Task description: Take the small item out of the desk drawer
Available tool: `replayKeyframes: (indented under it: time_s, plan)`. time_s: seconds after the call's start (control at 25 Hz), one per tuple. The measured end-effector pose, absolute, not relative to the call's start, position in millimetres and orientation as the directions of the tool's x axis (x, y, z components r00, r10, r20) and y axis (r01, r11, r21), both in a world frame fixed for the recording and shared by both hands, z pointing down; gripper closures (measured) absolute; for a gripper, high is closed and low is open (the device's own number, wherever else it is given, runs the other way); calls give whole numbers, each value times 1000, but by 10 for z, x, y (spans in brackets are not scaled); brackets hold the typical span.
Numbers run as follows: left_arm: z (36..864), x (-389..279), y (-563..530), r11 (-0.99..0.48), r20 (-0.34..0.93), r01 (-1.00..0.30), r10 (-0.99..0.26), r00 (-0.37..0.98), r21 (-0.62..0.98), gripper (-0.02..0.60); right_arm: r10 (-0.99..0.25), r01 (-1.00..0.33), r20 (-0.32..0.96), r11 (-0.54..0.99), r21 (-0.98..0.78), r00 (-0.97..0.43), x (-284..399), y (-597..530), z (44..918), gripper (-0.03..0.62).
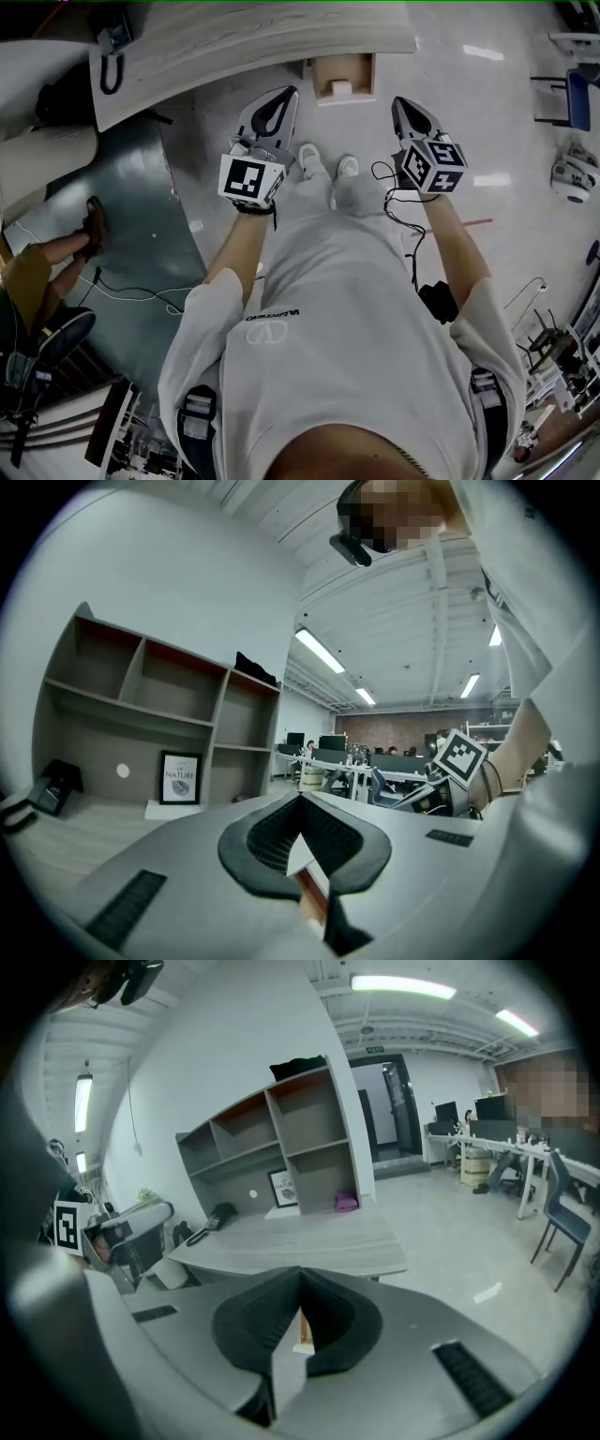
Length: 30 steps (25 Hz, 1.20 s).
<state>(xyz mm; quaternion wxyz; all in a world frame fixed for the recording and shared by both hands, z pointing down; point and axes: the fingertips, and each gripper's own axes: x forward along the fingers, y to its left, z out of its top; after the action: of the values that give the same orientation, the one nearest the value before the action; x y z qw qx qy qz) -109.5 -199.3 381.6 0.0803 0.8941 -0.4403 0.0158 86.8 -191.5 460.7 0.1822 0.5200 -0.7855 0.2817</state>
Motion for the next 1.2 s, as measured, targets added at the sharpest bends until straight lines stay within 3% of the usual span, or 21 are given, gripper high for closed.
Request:
replayKeyframes:
  time_s: [0.4, 0.48, 0.72, 0.76, 0.96, 1.0, 1.08, 1.16, 1.2]
  plan:
    - [5026, -684, -2076, -578, 225, -762, -732, 642, 294, 583, -616, -894, 649, 330, -303, -447, 601, -2123, 5682, 592]
    - [5165, -601, -2077, -579, 237, -756, -722, 650, 305, 583, -568, -877, 669, 333, -346, -479, 525, -2130, 5910, 512]
    - [5748, -426, -2164, -562, 283, -758, -707, 648, 332, 583, -499, -874, 721, 336, -350, -480, 496, -2256, 6619, 506]
    - [5826, -408, -2182, -556, 284, -759, -709, 646, 338, 583, -487, -875, 730, 330, -353, -479, 510, -2269, 6744, 444]
    - [6124, -353, -2293, -523, 283, -770, -725, 627, 366, 583, -459, -884, 759, 304, -354, -462, 593, -2405, 7292, 429]
    - [6175, -346, -2302, -518, 283, -773, -729, 623, 368, 583, -448, -883, 764, 300, -360, -464, 591, -2409, 7395, 372]
    - [6240, -331, -2320, -511, 283, -777, -734, 617, 368, 583, -420, -882, 778, 285, -374, -466, 580, -2407, 7576, 364]
    - [6290, -304, -2341, -506, 279, -775, -736, 617, 379, 583, -394, -882, 792, 273, -384, -467, 565, -2415, 7722, 291]
    - [6319, -286, -2350, -502, 279, -774, -736, 617, 386, 583, -384, -884, 799, 269, -383, -463, 563, -2426, 7789, 290]
